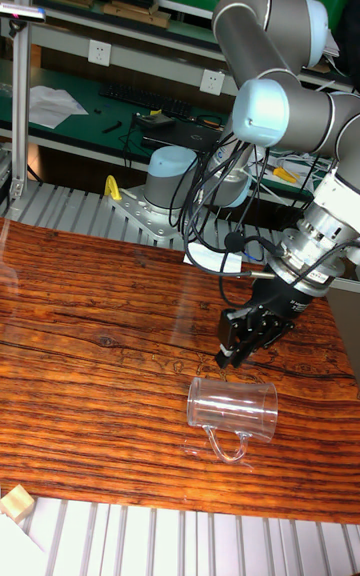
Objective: Take the cup off the cup rack
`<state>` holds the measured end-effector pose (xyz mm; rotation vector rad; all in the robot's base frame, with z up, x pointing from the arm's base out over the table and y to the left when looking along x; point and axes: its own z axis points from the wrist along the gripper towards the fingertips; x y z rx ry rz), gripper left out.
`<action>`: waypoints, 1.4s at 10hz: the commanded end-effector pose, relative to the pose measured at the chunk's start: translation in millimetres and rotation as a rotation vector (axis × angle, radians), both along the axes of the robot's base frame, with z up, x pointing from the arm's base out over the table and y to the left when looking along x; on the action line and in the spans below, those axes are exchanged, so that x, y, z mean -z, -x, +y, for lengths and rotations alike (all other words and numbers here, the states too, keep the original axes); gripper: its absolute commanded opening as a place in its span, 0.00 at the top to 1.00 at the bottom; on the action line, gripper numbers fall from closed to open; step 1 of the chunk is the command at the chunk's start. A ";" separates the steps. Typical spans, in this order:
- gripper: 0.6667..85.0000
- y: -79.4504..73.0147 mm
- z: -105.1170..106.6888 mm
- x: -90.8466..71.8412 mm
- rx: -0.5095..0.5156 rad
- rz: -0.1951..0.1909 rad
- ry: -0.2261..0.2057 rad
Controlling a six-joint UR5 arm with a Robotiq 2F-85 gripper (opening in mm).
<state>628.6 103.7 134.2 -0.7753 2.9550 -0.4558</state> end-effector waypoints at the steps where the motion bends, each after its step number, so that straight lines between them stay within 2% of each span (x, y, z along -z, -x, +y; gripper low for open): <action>1: 0.64 -9.1 4.6 -0.5 -0.087 -0.012 -0.008; 4: 0.64 -25.5 9.1 -2.6 -0.158 -0.060 -0.010; 7: 0.63 -26.2 9.1 -2.8 -0.179 -0.057 -0.006; 9: 0.62 -22.4 12.0 -4.2 -0.181 -0.041 -0.011; 11: 0.60 -10.3 33.9 -23.7 -0.125 -0.012 0.029; 12: 0.60 -4.3 54.0 -27.5 -0.085 -0.003 0.032; 14: 0.60 -2.7 83.1 -29.6 -0.044 0.006 0.032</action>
